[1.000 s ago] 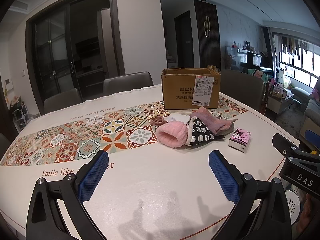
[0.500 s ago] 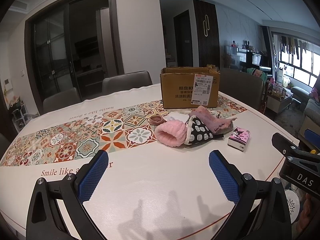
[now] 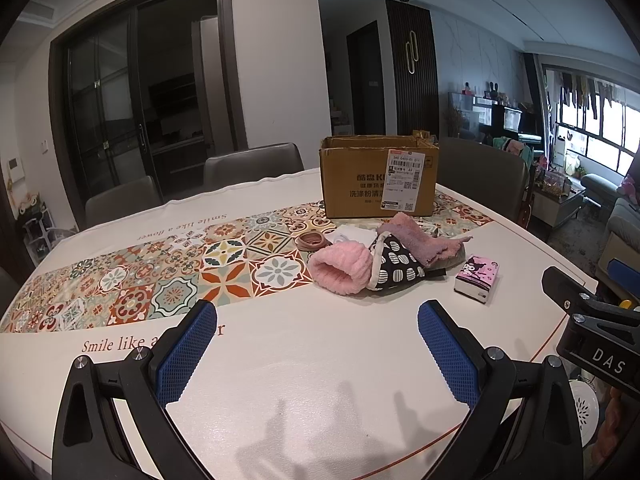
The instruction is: Organize soft objects
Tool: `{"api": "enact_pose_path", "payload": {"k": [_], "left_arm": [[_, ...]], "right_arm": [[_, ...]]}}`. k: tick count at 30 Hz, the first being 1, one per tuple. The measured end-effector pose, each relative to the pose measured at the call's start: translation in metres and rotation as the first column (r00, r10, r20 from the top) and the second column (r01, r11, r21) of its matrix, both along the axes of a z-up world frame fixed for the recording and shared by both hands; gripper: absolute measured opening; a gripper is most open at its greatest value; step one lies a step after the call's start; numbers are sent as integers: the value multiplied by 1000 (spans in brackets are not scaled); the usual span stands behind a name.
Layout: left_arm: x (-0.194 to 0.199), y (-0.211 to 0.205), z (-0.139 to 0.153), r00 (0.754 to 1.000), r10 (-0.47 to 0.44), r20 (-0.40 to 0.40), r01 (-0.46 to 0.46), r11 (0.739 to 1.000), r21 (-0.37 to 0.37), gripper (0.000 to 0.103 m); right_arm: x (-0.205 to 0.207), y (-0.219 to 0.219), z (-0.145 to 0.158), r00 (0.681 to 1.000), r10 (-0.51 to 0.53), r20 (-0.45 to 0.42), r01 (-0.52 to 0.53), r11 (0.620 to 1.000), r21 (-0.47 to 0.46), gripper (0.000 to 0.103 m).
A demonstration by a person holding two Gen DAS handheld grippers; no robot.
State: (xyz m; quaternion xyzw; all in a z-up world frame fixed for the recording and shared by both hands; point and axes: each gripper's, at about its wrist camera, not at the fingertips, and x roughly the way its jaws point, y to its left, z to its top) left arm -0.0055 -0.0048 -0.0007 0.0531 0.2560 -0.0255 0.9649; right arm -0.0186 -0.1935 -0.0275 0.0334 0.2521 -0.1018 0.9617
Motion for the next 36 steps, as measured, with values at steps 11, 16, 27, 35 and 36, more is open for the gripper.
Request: {"api": "enact_pose_path", "payload": {"k": [11, 16, 27, 35, 36], "left_arm": [[0, 0, 0, 1000, 0, 0, 0, 1000, -1, 103], [0, -1, 0, 1000, 0, -1, 0, 1000, -2, 103], [0, -1, 0, 1000, 0, 0, 0, 1000, -2, 103], [1, -5, -3, 1000, -3, -7, 3, 1000, -1, 103], [2, -5, -4, 1000, -4, -11, 4, 1000, -2, 103]], "right_arm": [[0, 2, -1, 1000, 1, 1, -1, 1000, 1, 103], [1, 3, -2, 1000, 3, 0, -3, 1000, 1, 103], [1, 3, -2, 1000, 3, -1, -3, 1000, 1, 103], [3, 6, -7, 1000, 7, -11, -7, 1000, 2, 103], [4, 6, -8, 1000, 8, -14, -8, 1000, 3, 103]]}}
